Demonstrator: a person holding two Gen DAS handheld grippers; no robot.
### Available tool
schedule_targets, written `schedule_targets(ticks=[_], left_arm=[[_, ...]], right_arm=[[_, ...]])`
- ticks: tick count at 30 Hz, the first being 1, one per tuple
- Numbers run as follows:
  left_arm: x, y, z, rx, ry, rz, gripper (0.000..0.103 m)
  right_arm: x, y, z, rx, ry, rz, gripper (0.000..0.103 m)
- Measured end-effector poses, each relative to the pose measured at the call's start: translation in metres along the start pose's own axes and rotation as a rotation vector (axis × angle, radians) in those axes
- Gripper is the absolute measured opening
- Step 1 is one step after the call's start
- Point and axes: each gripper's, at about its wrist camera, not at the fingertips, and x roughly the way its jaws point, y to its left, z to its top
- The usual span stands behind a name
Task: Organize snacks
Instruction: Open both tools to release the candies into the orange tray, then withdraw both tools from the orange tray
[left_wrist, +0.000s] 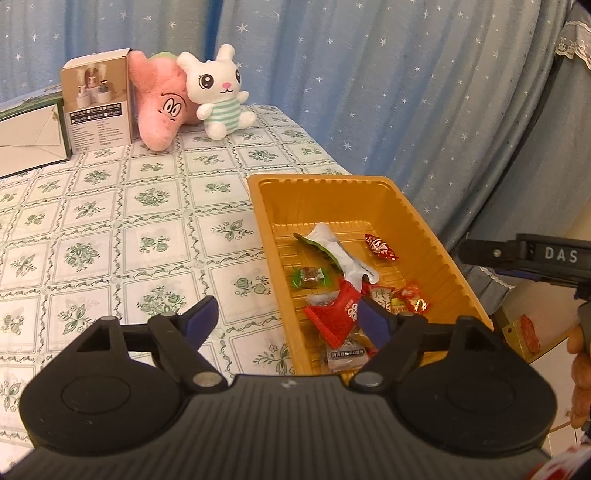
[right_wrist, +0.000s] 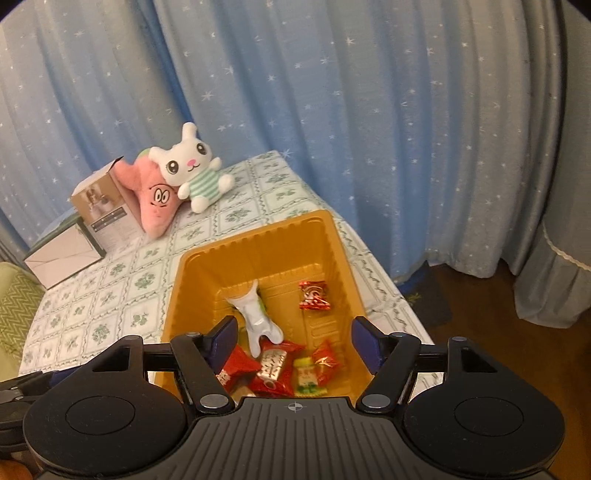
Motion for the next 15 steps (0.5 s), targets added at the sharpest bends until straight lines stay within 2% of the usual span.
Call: schedule_targets(ticks=[2,8,15], left_arm=[[-0.007,-0.001,-0.001,0.005,-0.008,0.0,0.089],[-0.034,-0.008,-0.006,0.038,-0.041,0.019,0.1],[-0.07,-0.014,-0.016,0.043,-0.074,0.058,0.103]], right_arm=[[-0.008,0.0,-0.002,0.002,-0.003,-0.002,0.068],[-0.038,0.004,-0.007,-0.007,-0.026,0.003,0.068],[-0.074,0.022,-0.019,-0.071,-0.027,-0.01,0.069]])
